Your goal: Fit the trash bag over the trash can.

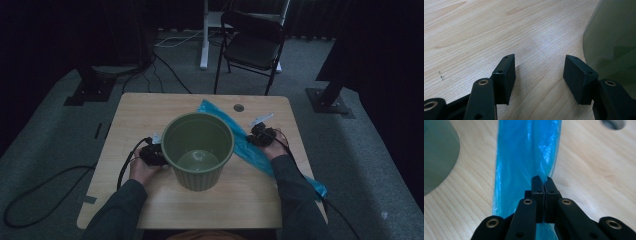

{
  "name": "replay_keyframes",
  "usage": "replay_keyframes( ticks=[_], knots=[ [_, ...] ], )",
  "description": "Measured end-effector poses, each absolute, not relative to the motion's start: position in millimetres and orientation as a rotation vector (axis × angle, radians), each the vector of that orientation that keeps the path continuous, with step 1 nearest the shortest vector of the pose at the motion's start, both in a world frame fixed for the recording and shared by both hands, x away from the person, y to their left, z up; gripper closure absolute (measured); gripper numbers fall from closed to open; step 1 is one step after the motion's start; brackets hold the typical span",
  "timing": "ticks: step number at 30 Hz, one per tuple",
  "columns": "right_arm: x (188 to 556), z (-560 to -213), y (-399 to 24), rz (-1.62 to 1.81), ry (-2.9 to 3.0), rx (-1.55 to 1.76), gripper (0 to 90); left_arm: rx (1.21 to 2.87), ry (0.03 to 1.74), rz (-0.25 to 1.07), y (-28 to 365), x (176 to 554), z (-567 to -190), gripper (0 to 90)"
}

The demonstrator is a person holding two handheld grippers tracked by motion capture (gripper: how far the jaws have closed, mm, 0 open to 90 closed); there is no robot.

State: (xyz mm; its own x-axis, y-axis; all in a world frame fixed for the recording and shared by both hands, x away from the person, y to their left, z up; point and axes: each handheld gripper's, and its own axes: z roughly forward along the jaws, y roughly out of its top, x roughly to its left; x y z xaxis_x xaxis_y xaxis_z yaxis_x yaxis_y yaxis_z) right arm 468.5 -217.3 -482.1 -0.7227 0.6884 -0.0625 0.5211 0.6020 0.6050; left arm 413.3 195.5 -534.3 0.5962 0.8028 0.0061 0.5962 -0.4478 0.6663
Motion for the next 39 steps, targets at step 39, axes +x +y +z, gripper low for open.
replay_keyframes(
  ticks=[39],
  knots=[
    [443.1,-396.8,-243.4,1.059,2.399,0.9,89.6,2.197,1.101,0.429,195.5,413.3,-534.4,43.0]
  ],
)
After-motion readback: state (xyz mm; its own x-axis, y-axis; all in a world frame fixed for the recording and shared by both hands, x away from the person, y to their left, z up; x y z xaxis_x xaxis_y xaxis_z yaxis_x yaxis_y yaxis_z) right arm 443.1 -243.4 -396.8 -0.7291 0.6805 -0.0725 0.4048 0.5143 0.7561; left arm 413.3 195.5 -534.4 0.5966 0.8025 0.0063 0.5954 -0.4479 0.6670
